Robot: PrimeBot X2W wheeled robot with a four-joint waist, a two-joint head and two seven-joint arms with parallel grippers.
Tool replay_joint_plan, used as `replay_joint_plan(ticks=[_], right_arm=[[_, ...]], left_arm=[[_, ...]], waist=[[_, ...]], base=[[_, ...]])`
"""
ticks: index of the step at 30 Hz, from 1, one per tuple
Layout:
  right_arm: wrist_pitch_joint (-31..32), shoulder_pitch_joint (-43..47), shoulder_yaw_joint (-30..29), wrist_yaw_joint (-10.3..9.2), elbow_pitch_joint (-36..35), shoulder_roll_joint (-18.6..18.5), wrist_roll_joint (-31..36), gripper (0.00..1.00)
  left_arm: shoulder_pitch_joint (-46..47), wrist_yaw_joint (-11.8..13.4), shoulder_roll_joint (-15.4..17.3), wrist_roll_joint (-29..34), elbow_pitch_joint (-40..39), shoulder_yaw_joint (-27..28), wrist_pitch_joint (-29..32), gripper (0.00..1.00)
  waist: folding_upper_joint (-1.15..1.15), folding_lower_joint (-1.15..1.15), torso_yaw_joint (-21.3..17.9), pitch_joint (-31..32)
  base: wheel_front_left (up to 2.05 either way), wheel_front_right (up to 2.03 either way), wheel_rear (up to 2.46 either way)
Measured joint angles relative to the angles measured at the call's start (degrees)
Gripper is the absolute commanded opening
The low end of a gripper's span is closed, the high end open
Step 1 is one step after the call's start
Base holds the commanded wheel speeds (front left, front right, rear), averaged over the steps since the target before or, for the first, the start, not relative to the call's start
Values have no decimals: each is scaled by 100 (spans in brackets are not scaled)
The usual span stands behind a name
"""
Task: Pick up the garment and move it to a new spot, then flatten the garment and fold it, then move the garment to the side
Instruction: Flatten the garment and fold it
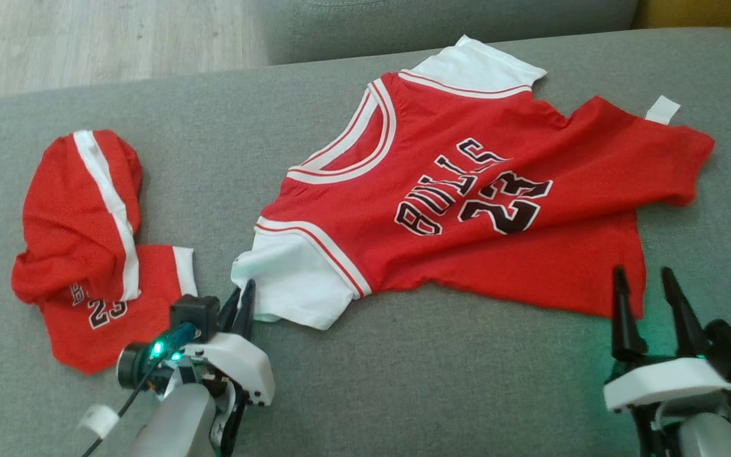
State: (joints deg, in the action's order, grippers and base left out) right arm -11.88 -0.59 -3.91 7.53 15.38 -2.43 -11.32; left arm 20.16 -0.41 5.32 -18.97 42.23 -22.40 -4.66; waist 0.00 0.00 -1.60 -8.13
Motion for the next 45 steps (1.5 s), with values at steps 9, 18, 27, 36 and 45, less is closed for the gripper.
replay_joint_plan(ticks=[9,18,27,36,45], right_arm=[[548,246,-594,0,603,-1,63,100],[571,26,-559,0,1352,2,-448,100],[226,-443,-511,0,2079,-2,-814,100],[59,-928,-410,0,2695,-47,-779,0],[-133,-960,-243,0,2203,-23,-786,0]], left_arm=[[-40,-111,-40,-171,-843,127,-873,0],[-346,-121,-46,-110,-1735,183,-962,0],[-413,-167,-49,-62,-1863,85,-962,0],[-414,-160,-44,-62,-1989,55,-962,0],[-415,-220,-62,-343,-2051,108,-953,0]], waist=[[0,-1,4,153],[0,-1,194,157],[0,-1,318,154],[0,0,332,110],[0,0,266,266]], base=[[0,0,0],[0,0,0],[0,0,0],[0,0,0],[0,0,0]])
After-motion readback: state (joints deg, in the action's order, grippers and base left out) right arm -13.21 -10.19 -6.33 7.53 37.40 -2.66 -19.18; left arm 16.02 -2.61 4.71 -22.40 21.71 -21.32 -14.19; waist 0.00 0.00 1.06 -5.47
